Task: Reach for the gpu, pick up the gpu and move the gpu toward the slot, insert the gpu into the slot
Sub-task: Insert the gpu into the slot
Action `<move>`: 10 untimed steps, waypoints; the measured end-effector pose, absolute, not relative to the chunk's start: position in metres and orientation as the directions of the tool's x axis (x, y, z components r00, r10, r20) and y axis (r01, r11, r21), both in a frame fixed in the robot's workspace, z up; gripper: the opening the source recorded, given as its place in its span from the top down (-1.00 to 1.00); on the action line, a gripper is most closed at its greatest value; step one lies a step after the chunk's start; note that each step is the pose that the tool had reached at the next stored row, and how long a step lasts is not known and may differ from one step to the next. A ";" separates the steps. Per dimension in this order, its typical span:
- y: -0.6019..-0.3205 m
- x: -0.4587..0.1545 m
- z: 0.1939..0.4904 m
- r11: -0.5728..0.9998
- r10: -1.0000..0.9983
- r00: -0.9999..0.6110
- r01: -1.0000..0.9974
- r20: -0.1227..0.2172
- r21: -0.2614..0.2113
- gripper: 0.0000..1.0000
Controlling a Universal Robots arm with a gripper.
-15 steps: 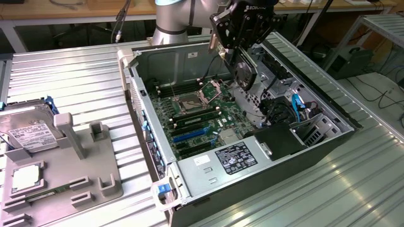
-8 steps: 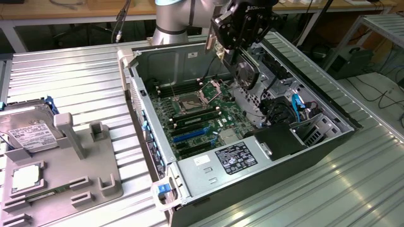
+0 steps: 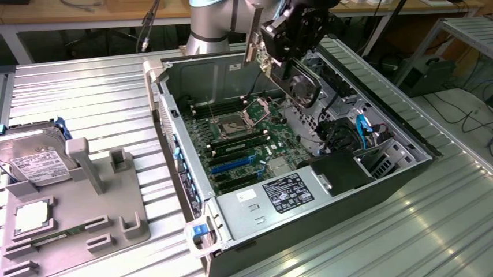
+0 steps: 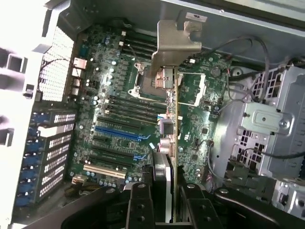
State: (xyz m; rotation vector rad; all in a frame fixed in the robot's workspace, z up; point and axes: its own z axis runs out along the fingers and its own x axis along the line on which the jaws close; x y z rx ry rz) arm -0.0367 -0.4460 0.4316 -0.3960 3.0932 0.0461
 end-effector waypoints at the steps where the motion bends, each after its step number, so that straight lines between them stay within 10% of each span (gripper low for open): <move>1: -0.446 -0.037 0.432 0.962 -0.271 -0.962 -0.271 -0.026 0.026 0.44; 10: -0.446 -0.037 0.432 0.885 -0.465 -0.885 -0.465 -0.026 0.026 0.44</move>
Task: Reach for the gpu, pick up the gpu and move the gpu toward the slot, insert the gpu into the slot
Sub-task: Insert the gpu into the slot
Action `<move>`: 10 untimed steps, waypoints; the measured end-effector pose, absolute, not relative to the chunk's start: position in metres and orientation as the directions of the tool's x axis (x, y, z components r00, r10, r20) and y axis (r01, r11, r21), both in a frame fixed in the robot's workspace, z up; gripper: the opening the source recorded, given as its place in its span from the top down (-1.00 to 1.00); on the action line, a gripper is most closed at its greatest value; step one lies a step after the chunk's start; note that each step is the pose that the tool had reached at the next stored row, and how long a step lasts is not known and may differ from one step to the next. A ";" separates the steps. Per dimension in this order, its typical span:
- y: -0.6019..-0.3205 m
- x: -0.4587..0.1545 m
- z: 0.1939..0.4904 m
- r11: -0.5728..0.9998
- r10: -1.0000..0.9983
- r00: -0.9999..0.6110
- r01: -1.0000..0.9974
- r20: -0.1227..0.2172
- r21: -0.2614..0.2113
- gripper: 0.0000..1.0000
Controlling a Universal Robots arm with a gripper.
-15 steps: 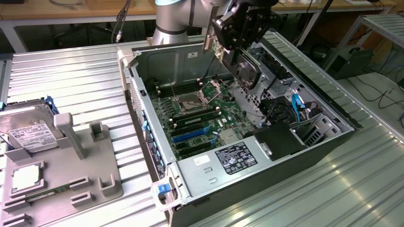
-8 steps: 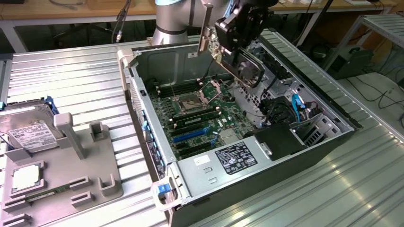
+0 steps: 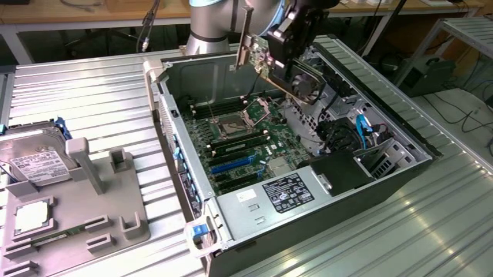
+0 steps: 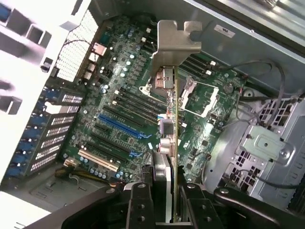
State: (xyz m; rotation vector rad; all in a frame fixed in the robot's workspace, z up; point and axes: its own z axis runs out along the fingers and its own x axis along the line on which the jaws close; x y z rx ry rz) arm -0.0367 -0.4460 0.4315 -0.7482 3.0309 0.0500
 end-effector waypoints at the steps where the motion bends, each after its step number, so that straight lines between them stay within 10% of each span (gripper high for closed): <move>1: -0.446 -0.037 0.432 0.876 -0.482 -0.876 -0.482 -0.026 0.026 0.44; 10: -0.446 -0.037 0.432 0.766 -0.641 -0.767 -0.642 -0.026 0.026 0.44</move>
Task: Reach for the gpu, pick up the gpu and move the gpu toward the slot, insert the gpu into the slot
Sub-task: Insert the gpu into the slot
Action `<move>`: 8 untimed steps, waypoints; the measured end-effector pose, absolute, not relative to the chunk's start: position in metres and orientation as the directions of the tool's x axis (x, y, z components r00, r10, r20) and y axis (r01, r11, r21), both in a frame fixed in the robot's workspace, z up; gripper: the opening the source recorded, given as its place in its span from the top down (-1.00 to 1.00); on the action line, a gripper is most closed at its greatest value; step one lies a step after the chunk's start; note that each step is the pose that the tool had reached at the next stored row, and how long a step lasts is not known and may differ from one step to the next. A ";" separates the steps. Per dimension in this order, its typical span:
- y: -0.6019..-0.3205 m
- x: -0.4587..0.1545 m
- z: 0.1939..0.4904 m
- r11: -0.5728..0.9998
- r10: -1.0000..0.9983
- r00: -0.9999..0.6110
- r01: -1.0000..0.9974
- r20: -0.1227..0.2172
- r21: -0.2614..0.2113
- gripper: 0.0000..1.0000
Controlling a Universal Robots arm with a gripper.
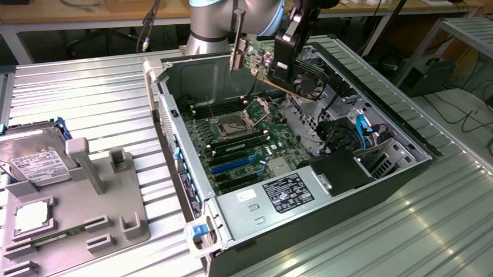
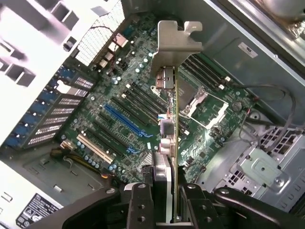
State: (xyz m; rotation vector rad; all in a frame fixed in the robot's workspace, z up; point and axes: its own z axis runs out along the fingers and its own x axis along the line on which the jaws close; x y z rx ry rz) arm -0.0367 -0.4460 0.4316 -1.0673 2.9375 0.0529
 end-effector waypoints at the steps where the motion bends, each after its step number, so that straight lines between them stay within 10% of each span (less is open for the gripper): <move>1: -0.446 -0.037 0.432 0.754 -0.655 -0.755 -0.656 -0.026 0.026 0.44; 8: -0.446 -0.037 0.432 0.651 -0.758 -0.652 -0.759 -0.026 0.026 0.44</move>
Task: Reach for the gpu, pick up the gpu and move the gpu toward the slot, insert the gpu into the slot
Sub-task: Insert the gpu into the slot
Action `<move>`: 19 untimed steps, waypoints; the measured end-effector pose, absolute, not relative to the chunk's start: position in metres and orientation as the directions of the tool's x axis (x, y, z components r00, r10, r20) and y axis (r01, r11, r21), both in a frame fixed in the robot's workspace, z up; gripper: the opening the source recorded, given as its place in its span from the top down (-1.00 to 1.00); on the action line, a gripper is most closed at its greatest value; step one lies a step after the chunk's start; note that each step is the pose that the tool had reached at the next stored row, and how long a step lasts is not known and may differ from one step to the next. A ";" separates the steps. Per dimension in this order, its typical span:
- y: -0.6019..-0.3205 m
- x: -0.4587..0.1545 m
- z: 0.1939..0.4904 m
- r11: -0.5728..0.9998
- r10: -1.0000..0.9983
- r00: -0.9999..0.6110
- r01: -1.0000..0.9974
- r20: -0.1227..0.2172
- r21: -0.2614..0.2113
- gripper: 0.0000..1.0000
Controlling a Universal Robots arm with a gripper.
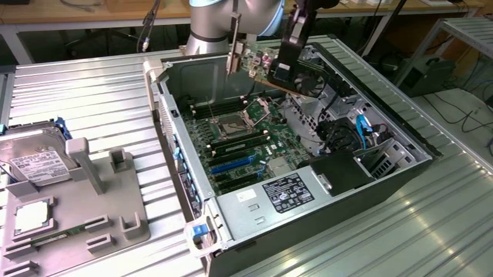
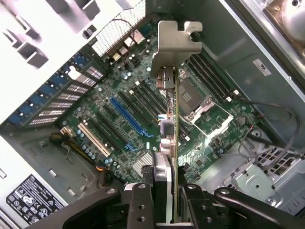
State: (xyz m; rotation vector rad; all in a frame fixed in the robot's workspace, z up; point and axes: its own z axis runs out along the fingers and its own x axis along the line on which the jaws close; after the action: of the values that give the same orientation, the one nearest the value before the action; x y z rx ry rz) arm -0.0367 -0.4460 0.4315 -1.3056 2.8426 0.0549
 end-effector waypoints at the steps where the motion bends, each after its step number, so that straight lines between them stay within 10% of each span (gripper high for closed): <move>1: -0.446 -0.037 0.432 0.637 -0.770 -0.637 -0.771 -0.026 0.026 0.44; 19: -0.446 -0.037 0.432 0.325 -0.945 -0.326 -0.945 -0.026 0.026 0.44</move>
State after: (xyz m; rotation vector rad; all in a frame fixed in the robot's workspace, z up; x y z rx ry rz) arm -0.0367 -0.4460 0.4315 -1.8207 2.5520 0.0578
